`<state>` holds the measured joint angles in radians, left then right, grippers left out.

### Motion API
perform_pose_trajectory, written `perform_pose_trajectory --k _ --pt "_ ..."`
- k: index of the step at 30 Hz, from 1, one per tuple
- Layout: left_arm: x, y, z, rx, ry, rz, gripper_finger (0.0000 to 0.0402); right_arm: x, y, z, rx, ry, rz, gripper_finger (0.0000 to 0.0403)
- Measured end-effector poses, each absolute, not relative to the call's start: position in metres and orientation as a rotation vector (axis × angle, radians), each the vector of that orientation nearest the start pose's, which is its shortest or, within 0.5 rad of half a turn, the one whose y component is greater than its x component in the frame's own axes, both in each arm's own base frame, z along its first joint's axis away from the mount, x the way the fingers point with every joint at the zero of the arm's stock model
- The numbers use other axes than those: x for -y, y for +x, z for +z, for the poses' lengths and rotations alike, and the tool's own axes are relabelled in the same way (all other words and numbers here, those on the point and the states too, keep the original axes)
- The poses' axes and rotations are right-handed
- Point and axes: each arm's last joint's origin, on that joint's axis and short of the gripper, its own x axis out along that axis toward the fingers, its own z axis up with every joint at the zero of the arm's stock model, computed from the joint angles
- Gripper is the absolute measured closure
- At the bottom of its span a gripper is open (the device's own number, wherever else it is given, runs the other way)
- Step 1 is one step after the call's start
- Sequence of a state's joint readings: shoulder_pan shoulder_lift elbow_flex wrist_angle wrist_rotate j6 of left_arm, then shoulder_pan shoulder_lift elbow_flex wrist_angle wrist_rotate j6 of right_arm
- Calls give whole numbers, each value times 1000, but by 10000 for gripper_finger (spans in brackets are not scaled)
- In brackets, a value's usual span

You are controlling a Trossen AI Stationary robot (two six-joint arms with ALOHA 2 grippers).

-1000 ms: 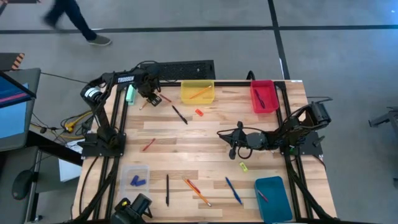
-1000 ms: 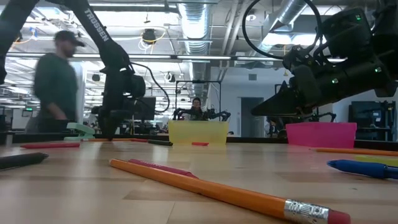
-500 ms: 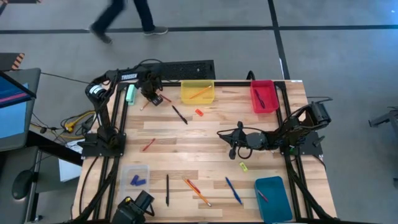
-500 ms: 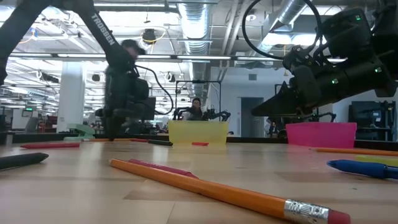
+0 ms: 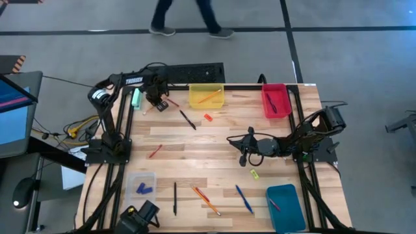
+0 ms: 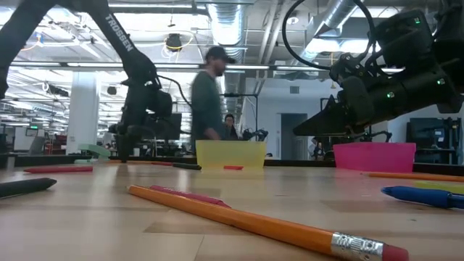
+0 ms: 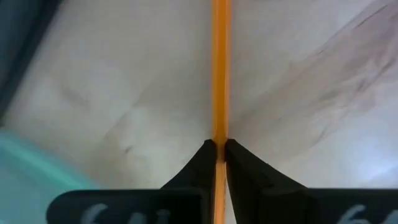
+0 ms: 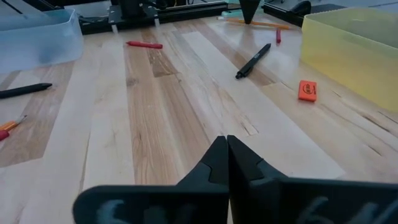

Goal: Sort crayons/erasers/pens/pencils in bins
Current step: Put the orange pencil into the yellow bin

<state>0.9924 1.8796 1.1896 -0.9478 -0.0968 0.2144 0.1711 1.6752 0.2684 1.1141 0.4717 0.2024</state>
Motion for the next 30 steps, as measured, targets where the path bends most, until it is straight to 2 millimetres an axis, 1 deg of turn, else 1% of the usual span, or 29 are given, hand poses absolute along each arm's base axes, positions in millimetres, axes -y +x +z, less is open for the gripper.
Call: perform_pose_trajectory --k 5,9,12,15,18,21,26,30 --pt "-265 169 169 -1570 -563 663 394 -27 235 107 -248 107 -325 400" --pt "-259 166 193 -1490 -542 689 393 -27 235 107 -247 108 -325 398" --pt "-252 164 214 -1385 -550 690 394 -28 235 107 -247 114 -324 395" --pt "-244 162 236 -1230 -537 702 394 -30 235 107 -247 113 -315 396" --pt "-232 160 249 -1076 -531 695 394 -32 234 107 -248 111 -306 400" --pt "-216 158 254 -912 -526 667 394 -33 234 107 -248 112 -300 399" --pt "-189 161 248 -630 -538 586 395 -35 234 108 -239 125 -294 395" --pt "-165 171 240 -415 -545 508 395 -31 241 113 -205 176 -316 399"
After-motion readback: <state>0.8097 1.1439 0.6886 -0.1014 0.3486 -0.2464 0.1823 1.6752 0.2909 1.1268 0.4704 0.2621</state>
